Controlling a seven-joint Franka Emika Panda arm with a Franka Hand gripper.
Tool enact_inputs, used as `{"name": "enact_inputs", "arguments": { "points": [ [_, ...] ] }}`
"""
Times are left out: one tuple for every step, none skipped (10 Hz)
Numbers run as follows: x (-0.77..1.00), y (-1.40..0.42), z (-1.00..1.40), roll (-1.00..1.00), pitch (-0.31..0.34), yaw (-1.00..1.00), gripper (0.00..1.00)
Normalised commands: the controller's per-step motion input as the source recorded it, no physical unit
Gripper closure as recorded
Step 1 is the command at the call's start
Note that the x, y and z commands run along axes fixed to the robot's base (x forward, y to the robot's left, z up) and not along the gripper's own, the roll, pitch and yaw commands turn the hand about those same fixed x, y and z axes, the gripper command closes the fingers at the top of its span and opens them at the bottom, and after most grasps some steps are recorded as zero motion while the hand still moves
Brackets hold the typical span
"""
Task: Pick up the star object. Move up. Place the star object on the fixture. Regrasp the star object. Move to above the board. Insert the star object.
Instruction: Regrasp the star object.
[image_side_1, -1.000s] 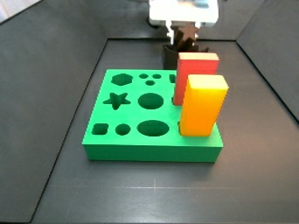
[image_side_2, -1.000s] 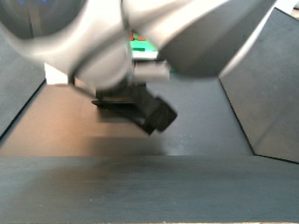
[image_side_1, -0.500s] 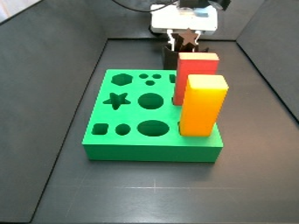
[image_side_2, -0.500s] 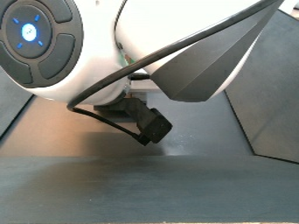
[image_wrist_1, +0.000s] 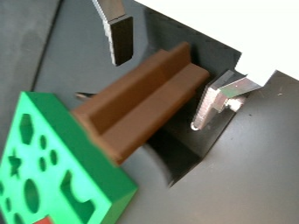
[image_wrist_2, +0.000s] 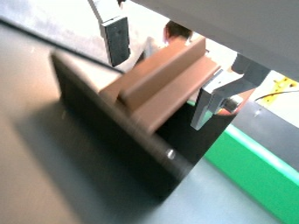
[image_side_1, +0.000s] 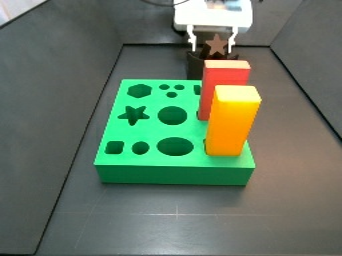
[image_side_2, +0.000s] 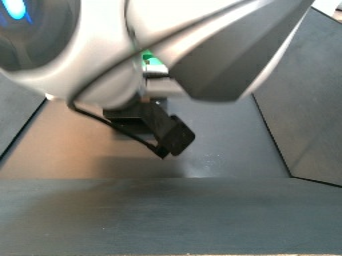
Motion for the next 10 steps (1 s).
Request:
{"name": "enact_inputs", "arguments": {
  "points": [
    [-0.03,0.00,1.00,0.02,-0.023,0.03,0.00],
    [-0.04,0.00,1.00,0.02,-0.022,0.03,0.00],
    [-0.04,0.00,0.88,0.02,-0.010,0.04,0.00],
    [-0.04,0.00,0.64,0.01,0.002,0.04,0.00],
    [-0.04,0.00,0.45,0.01,0.012,0.04,0.00],
    [-0.03,0.01,0.32,0.01,0.017,0.04,0.00],
    [-0.10,-1.00,0.91,1.00,0.053,0.04,0.00],
    [-0.09,-1.00,0.87,1.00,0.050,0.04,0.00],
    [-0.12,-1.00,0.84,1.00,0.042,0.04,0.00],
    [-0.13,-1.00,0.77,1.00,0.034,0.04,0.00]
  ]
}}
